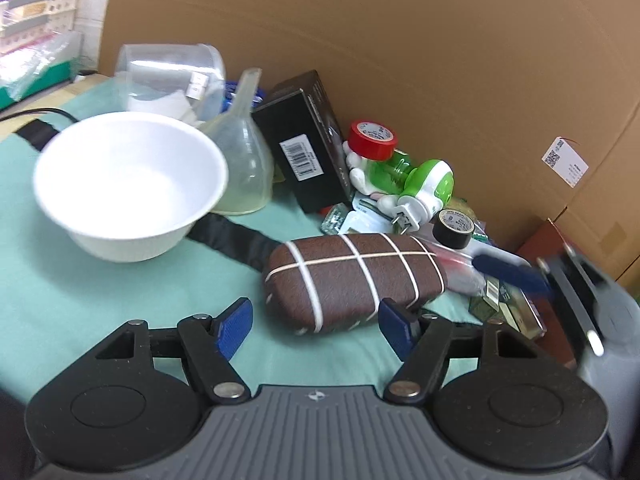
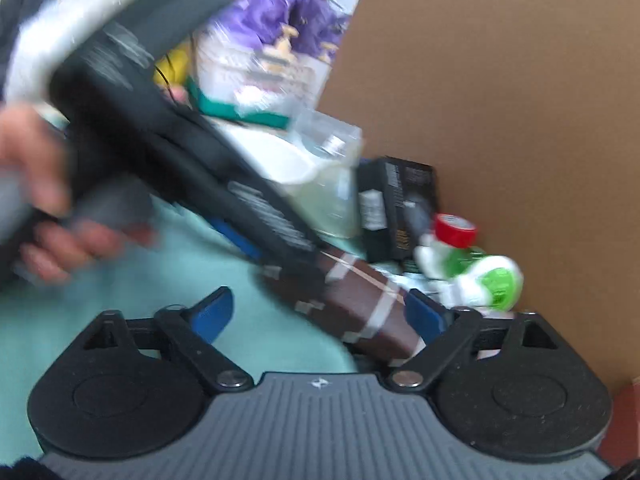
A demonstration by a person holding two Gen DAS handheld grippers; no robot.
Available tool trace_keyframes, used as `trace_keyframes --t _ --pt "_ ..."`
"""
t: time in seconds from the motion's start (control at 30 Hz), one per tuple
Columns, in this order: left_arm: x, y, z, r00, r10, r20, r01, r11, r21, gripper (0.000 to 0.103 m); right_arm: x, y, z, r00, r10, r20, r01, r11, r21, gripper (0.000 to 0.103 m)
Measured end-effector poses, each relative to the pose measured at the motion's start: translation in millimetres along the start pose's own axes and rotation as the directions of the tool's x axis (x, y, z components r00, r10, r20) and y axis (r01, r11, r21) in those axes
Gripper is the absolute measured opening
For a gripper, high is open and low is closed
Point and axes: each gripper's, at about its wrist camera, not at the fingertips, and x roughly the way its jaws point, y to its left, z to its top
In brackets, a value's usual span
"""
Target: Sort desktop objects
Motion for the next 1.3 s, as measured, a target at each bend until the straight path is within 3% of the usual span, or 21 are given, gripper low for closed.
trace_keyframes --t 0.07,0.23,0.4,0.5,0.67,0.83,0.9,0.97,1.07,1.2,1.3 --pt "-9 3 -2 1.000 -0.005 0.004 0.005 1.000 -0.010 0.071 14 -15 1 0.999 0.010 -0.037 -0.010 1.000 -0.002 0.093" --pt "-9 8 -1 0.996 -0.074 -0.055 0.070 0.995 -0.064 0.071 52 -37 5 0.986 0.125 -0.114 -0.130 0.991 -0.042 0.093" --pt "-5 2 0 0.994 -0.097 -0.059 0.093 0.994 -0.056 0.071 69 -43 10 0.971 0.191 -0.147 -0.201 0.978 -0.060 0.101" --pt "-1 2 4 0.993 -0.098 -0.065 0.092 0.992 -0.082 0.071 76 -53 9 0.958 0.239 -0.161 -0.241 0.970 0.005 0.101" --pt "0 -1 2 0.994 -0.077 -0.076 0.072 0.995 -0.065 0.071 72 -57 1 0.952 0.256 -0.168 -0.241 0.965 0.105 0.102" --pt "3 8 2 0.995 -0.067 -0.075 0.058 0.992 -0.115 0.071 36 -36 -14 0.947 0.285 -0.149 -0.255 0.948 0.189 0.095" --pt "3 8 4 0.996 -0.053 -0.071 0.043 0.991 -0.130 0.073 17 -19 -21 0.961 0.247 -0.120 -0.219 0.953 0.209 0.092" --pt "5 4 7 0.997 -0.031 -0.065 0.023 0.992 -0.121 0.073 7 -8 -24 0.979 0.154 -0.134 -0.109 0.949 0.296 0.093" --pt "14 -5 15 0.997 -0.004 -0.081 -0.003 0.996 -0.095 0.073 0 -7 -24 0.984 0.133 -0.118 -0.065 0.886 0.459 0.093" --pt "25 -19 26 0.996 0.025 -0.091 -0.028 0.999 -0.035 0.073 10 5 -11 0.985 0.024 -0.171 0.050 0.907 0.419 0.093" --pt "33 -27 31 0.994 0.039 -0.099 -0.037 0.999 0.023 0.074 23 0 -11 0.983 0.038 -0.181 0.055 0.876 0.480 0.090"
